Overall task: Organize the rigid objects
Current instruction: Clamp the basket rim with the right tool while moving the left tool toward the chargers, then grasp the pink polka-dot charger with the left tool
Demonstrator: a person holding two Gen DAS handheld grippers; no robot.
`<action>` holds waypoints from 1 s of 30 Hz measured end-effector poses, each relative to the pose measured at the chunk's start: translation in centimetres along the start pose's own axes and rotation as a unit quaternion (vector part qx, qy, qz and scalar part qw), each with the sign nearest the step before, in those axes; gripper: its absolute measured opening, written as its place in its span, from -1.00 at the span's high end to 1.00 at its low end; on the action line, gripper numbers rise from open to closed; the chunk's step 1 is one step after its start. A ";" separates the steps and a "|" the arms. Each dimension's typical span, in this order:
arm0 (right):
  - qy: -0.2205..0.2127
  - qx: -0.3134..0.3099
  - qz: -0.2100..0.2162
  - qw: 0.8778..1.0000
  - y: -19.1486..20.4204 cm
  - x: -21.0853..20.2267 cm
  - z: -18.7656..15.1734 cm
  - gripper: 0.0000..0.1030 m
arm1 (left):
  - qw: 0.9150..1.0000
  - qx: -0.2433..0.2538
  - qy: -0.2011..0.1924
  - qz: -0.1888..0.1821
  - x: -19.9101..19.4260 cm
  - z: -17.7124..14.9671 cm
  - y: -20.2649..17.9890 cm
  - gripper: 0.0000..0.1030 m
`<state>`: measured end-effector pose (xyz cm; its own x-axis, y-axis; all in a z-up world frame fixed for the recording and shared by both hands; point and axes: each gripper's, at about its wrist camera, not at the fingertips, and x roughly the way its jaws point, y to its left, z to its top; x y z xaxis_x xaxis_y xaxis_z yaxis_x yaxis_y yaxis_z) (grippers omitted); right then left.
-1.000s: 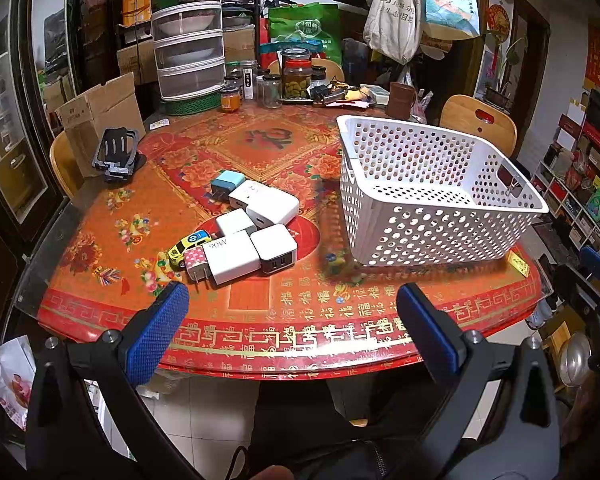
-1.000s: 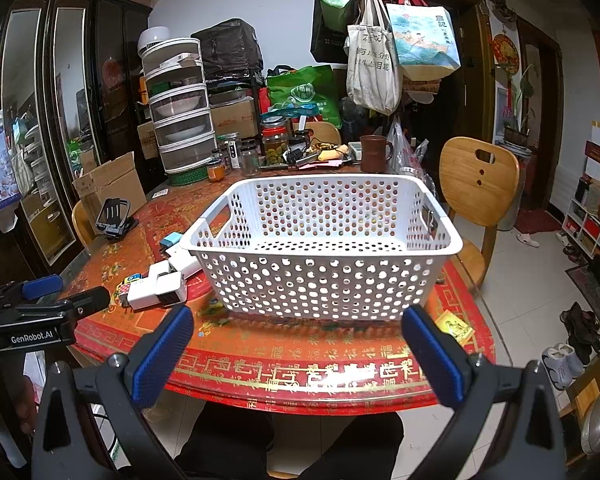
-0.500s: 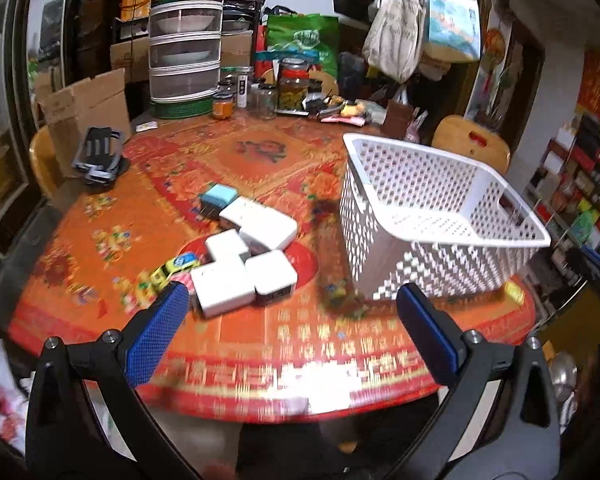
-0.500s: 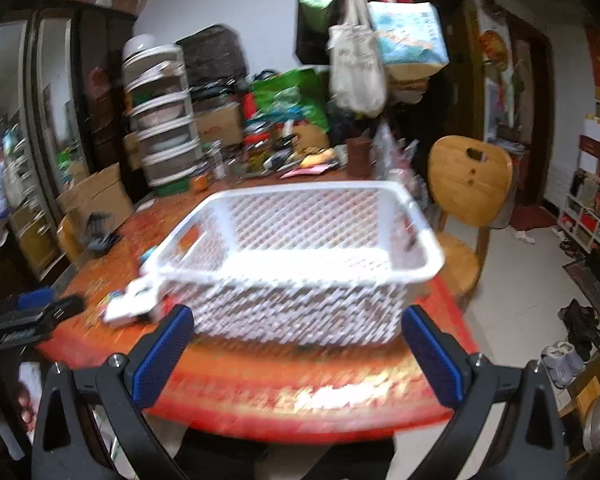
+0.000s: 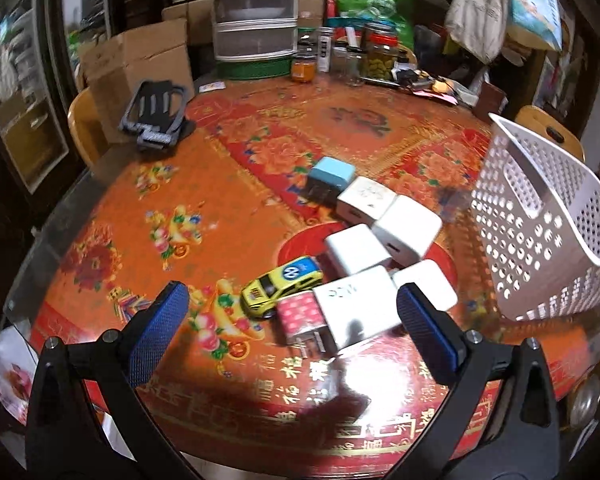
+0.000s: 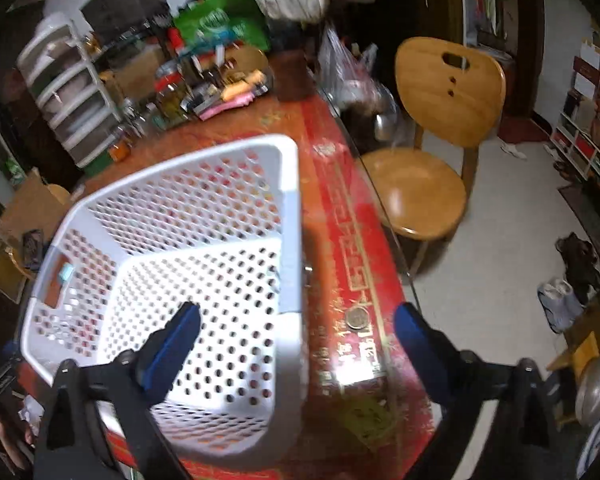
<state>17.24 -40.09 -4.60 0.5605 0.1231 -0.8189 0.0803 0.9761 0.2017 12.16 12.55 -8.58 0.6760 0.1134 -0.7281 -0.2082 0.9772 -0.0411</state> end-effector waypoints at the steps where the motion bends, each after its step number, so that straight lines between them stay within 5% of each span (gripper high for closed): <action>1: 0.004 -0.003 -0.005 1.000 0.0 0.4 -0.2 -0.77 | 1.000 -0.006 -0.001 0.000 0.2 0.0 0.4 -0.99; 7: 0.046 -0.005 0.001 0.999 0.2 2.9 -0.3 -0.39 | 1.000 -0.002 0.010 0.004 1.1 -0.7 0.4 -0.99; 11: 0.055 -0.002 -0.003 0.998 0.5 3.4 -0.5 0.20 | 1.000 0.018 0.025 0.007 2.1 -1.3 -0.2 -0.99; 14: 0.055 -0.005 -0.014 0.998 0.9 3.3 -0.6 0.41 | 0.999 0.023 0.026 0.003 2.5 -1.8 -0.5 -0.99; 18: 0.058 0.000 -0.024 0.998 1.2 3.4 -0.6 0.57 | 0.999 0.034 0.025 -0.009 2.4 -2.4 -0.9 -0.99; 30: 0.058 0.013 -0.046 0.997 1.3 3.3 -0.6 0.63 | 0.996 0.082 0.040 -0.017 3.6 -4.1 -1.2 -0.94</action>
<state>18.70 -38.35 -7.35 0.4511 0.0542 -0.8908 0.1491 0.9796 0.1351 11.93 11.00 -13.96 0.6211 0.0723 -0.7804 -0.0639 0.9971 0.0416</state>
